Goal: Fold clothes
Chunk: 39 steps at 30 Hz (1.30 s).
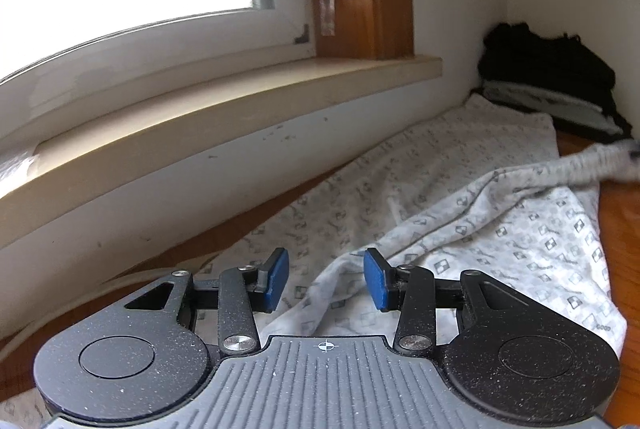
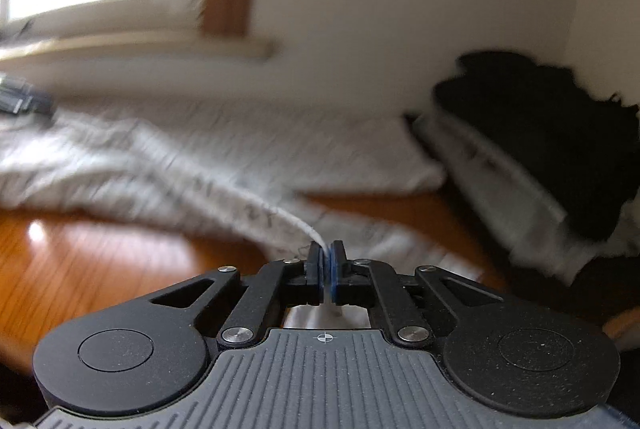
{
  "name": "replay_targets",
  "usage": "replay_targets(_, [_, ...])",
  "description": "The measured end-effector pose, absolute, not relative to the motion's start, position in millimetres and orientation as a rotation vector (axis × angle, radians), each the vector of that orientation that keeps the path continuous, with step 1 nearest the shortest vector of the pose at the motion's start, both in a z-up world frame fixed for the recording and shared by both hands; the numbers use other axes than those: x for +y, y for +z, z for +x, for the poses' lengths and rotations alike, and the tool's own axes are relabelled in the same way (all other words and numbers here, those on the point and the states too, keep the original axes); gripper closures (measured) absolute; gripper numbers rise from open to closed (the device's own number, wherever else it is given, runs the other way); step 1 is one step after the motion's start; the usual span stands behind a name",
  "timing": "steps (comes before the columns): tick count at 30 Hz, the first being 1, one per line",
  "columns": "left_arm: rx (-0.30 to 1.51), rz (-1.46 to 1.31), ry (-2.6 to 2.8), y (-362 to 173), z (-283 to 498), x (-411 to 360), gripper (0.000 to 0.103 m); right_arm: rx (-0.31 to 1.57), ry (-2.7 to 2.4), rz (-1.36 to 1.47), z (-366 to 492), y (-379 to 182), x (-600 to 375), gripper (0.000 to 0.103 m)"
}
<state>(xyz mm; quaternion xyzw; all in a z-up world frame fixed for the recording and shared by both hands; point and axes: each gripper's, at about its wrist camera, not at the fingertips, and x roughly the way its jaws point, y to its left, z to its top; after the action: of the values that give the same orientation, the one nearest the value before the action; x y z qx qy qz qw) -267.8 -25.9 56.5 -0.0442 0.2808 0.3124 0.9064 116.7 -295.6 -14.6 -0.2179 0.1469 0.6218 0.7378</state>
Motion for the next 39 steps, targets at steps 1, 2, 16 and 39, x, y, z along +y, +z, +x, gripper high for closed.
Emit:
replay_targets(1, [0.600, -0.087, 0.633, 56.1, -262.1, -25.0, 0.057, 0.306, 1.360, -0.464, 123.1, -9.2, -288.6, 0.099])
replay_targets(2, [0.622, -0.083, 0.621, 55.4, -256.2, -23.8, 0.057, 0.286, 1.350, -0.456, 128.5, -5.1, -281.2, 0.099])
replay_targets(16, [0.622, -0.122, 0.588, 70.9, -233.9, -7.3, 0.102, 0.107, 1.366, -0.504, 161.3, 18.5, -209.1, 0.099])
replay_targets(39, [0.605, -0.243, 0.741, 48.7, -243.7, 37.0, 0.070, 0.345, 1.343, -0.499, 224.3, -11.8, -80.3, 0.070])
